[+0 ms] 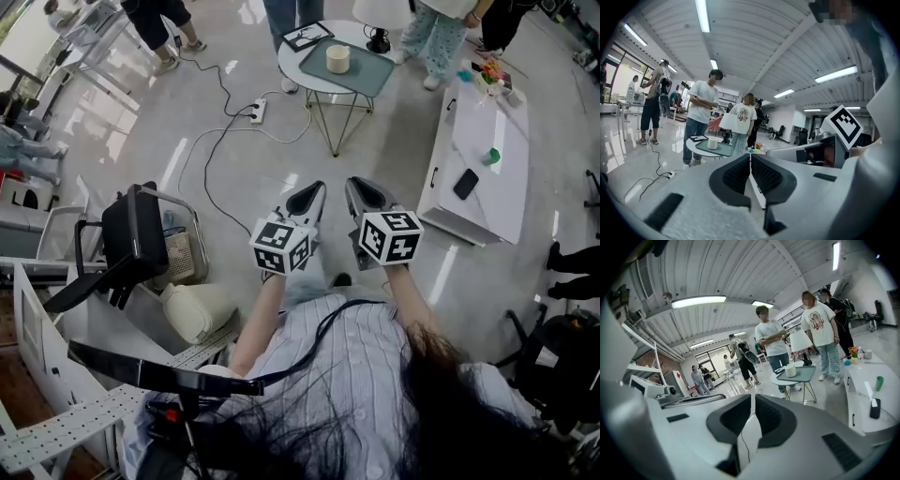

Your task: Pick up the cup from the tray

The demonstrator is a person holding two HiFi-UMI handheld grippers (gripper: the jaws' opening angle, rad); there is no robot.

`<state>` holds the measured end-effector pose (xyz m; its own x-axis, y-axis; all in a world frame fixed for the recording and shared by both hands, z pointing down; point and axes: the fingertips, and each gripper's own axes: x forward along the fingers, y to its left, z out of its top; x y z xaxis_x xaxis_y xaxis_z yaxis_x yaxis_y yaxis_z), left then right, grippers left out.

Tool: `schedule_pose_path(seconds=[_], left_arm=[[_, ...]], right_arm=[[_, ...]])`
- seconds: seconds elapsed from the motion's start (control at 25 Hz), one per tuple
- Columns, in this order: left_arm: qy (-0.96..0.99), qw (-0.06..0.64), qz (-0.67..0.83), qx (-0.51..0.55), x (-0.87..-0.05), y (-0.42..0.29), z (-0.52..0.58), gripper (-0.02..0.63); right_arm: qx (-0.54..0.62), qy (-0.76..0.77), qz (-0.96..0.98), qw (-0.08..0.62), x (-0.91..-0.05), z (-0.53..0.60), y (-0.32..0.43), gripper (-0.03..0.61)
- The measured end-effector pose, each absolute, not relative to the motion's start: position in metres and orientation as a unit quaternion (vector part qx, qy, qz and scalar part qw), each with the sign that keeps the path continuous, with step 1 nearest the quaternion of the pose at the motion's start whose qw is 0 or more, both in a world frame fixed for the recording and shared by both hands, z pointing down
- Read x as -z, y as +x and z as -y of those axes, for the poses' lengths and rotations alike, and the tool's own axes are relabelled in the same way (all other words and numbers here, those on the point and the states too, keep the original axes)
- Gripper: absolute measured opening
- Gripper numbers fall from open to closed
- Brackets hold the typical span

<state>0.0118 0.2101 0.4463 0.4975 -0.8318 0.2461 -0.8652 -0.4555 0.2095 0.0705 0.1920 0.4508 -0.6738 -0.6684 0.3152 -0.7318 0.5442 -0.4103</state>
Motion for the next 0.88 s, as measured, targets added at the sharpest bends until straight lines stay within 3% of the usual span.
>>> schedule_pose_path(seconds=[0.88], left_arm=[[0.875,0.183,0.444,-0.068,-0.462,-0.072,0.001,0.015]], right_arm=[[-0.293,0.434,0.849,0.075,-0.467,0.006,-0.015,0.046]])
